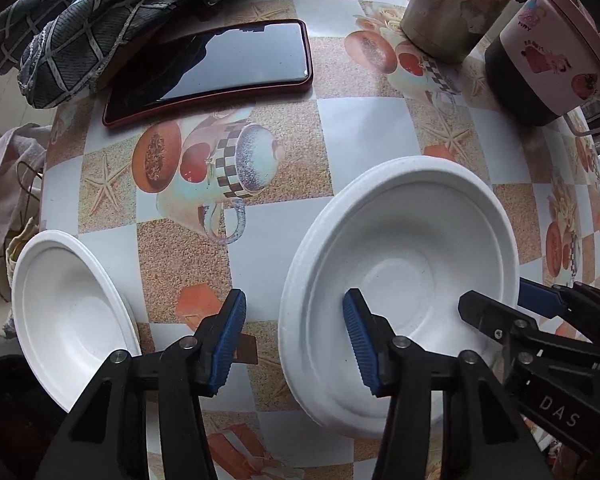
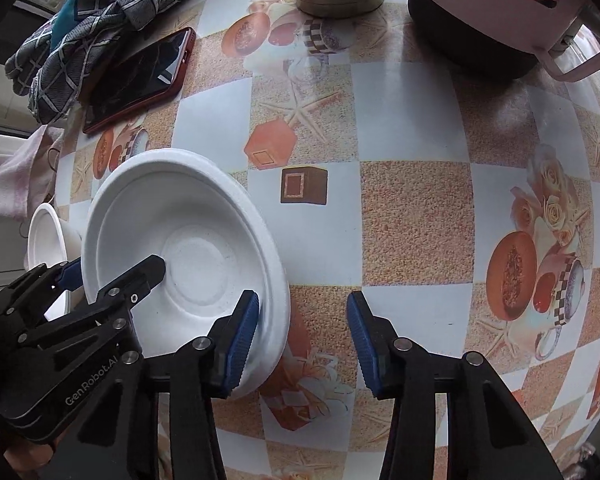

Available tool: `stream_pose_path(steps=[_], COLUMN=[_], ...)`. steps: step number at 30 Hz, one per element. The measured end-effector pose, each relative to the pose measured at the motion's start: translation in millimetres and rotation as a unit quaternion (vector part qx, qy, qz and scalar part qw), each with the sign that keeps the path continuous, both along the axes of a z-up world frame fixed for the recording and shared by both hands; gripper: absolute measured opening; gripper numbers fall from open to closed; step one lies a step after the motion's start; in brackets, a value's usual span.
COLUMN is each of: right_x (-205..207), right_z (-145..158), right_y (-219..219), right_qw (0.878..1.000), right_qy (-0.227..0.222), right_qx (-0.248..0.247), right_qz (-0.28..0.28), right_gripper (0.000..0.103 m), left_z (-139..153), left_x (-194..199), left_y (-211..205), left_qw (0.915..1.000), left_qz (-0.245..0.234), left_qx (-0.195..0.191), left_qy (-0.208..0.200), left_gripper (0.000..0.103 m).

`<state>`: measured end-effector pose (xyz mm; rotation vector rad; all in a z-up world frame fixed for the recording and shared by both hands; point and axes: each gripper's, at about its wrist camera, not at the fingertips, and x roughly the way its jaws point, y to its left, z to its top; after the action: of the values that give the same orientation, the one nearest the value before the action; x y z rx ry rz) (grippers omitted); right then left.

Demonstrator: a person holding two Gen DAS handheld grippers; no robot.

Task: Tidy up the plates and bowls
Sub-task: 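Move both grippers to the rim of a second white bowl, then close both grippers on the second white bowl's rim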

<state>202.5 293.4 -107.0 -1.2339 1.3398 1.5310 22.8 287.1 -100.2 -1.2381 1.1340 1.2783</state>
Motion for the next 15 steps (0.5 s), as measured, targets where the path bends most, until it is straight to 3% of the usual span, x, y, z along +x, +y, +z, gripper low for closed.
stream_pose_path(steps=[1,3,8,15], right_x=[-0.3,-0.5,-10.1,-10.4], right_z=[-0.7,-1.8,-5.7,-10.4], right_y=[-0.4,-4.1,-26.8,-77.7], right_qw=[1.000,1.000,0.999,0.997], right_qy=[0.011,0.012,-0.003,-0.011], right_qx=[-0.006,-0.011,-0.027,-0.046], right_qz=[-0.001,0.001,0.028,0.061], right_gripper=[0.035,0.025,0.024,0.024], left_z=[-1.9,-1.9,-0.7,-1.0], left_x=[2.0,7.5,27.1,37.0], left_y=[-1.3,-6.0,-29.8,-93.5], left_qw=[0.9999,0.9999,0.9992,0.9987], left_qz=[-0.001,-0.006,-0.038,-0.039], left_qx=[-0.004,0.001,-0.003,-0.022], left_qy=[-0.010,-0.012,-0.009,-0.023], left_gripper=[0.034,0.034,0.033,0.033])
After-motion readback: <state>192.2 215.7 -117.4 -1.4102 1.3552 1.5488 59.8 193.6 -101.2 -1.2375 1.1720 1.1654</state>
